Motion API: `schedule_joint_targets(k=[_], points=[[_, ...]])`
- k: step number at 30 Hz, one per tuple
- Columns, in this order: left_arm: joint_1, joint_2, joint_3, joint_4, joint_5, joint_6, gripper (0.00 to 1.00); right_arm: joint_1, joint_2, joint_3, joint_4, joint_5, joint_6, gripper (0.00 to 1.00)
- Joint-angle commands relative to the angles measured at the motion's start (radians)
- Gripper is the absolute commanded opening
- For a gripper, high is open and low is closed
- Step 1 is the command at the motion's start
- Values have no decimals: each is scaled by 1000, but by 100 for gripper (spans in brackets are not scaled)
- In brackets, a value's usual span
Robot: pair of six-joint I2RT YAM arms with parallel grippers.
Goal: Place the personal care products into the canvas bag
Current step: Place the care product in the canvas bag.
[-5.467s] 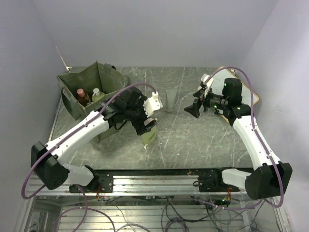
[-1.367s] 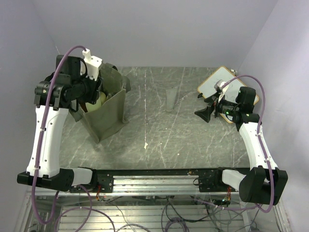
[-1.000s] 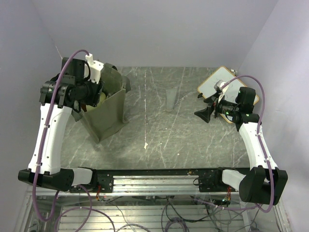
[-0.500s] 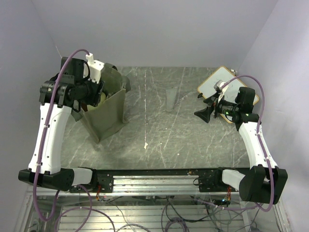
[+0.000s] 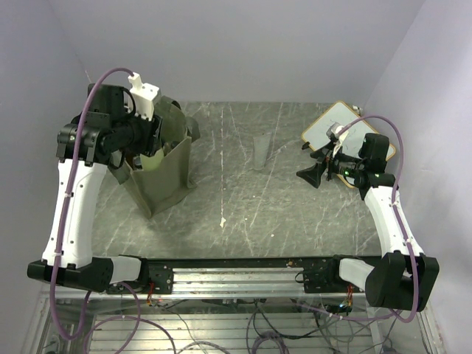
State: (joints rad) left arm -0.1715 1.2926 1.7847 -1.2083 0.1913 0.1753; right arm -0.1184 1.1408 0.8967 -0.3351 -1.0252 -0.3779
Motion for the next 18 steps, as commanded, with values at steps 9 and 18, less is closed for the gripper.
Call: schedule_joint_targets(k=[9,18], points=[[1,32,-96,107,36,-72,7,-9,2,-7,19,-17,2,100],[1,4,-75,132,13,-43,7,-7,5,-9,27,-20,10,100]])
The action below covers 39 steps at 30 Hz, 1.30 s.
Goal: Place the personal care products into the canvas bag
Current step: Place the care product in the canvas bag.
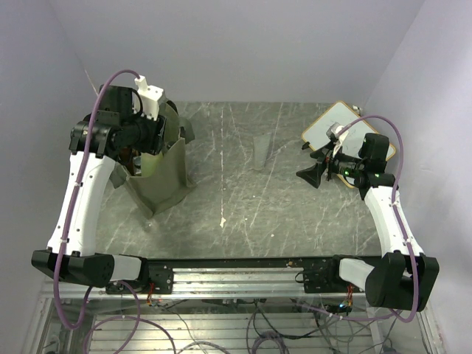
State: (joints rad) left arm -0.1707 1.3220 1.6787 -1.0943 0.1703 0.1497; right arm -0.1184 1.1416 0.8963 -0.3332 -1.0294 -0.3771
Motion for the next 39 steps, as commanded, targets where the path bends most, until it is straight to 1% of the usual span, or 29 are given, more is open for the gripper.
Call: schedule_joint_targets(k=[1,5,8,9,14,20,23,25,32,39], points=[[0,-31,48,24,32,-16,7,-8,4,-7,24,-17,8,100],[0,-34,131,31,29,-4,7,-3,7,6,20,-18,12,100],[1,-37,178,54,-32,3,7,41,16,62,-23,8,-21,97],[0,-43,183,65,-57,5,7,75,25,88,-38,27,-39,97],[0,-58,171,114,-140,-13,7,345,110,277,-117,203,-145,97],[2,-44,180,152,-212,-47,7,595,305,554,-134,262,-173,97],[3,-44,181,152,-224,-68,7,719,410,685,-135,303,-195,97],[4,-48,171,147,-227,-84,7,781,491,788,-168,322,-219,97],[32,-83,122,151,-218,-109,7,907,775,1168,-278,368,-263,97],[77,-103,102,153,-189,-128,7,964,926,1340,-324,364,-296,94]])
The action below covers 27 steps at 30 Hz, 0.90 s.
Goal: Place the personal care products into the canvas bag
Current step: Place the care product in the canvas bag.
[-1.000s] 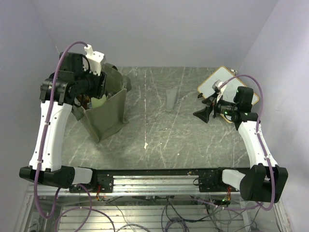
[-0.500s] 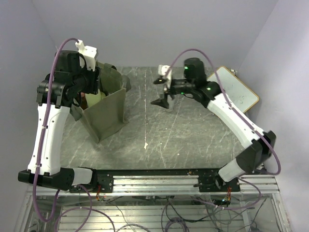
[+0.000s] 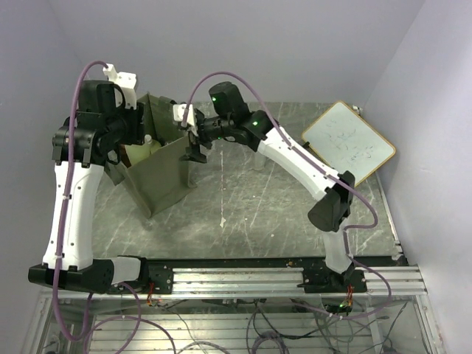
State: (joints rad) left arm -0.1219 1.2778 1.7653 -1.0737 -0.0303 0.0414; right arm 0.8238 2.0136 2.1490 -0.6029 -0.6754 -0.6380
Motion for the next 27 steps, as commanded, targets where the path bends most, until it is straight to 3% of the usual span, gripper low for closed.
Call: schedule_joint_targets(k=[1,6,11,15,21,27], points=[[34,-60,14,132,16,-21,7,25,69,106,-61,8,-37,93],[56,-62,12,136,30,-27,7,40,126,176,-90,-9,-56,82],[73,-56,23,133,68,-39,7,59,131,169,-131,-32,-90,65],[76,-54,33,138,124,-41,7,65,119,152,-133,-29,-96,44],[74,-59,45,122,195,-23,7,64,111,175,-112,-33,-50,2],[76,-61,43,147,291,-32,7,64,99,195,-87,-25,-19,0]])
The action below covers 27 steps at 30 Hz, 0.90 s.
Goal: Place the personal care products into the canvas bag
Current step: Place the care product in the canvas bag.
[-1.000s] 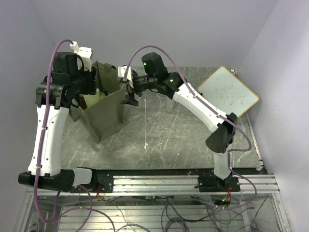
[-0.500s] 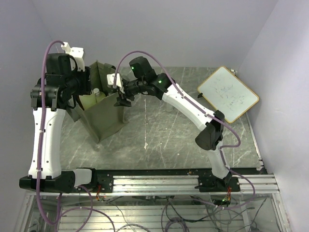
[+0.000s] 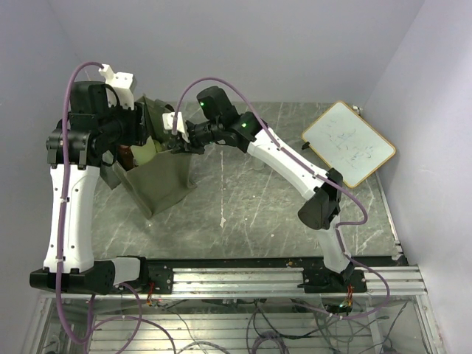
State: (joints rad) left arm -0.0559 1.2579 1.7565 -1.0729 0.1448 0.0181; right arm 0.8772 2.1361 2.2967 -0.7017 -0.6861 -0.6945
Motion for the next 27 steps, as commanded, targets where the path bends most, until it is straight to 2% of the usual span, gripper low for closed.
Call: schedule_joint_targets(k=[1,6,11,21,27], points=[[9,-35,56,151,129,-8,7,11,-26,50,13,-12,40,0],[9,-3,55,192,236,-35,7,11,-41,52,20,7,37,0],[9,-7,-29,288,322,-75,7,11,-52,50,23,20,39,0],[9,-30,-160,341,325,-45,7,11,-61,55,50,12,81,0],[9,-31,-154,330,313,-27,7,11,-64,49,56,21,86,0]])
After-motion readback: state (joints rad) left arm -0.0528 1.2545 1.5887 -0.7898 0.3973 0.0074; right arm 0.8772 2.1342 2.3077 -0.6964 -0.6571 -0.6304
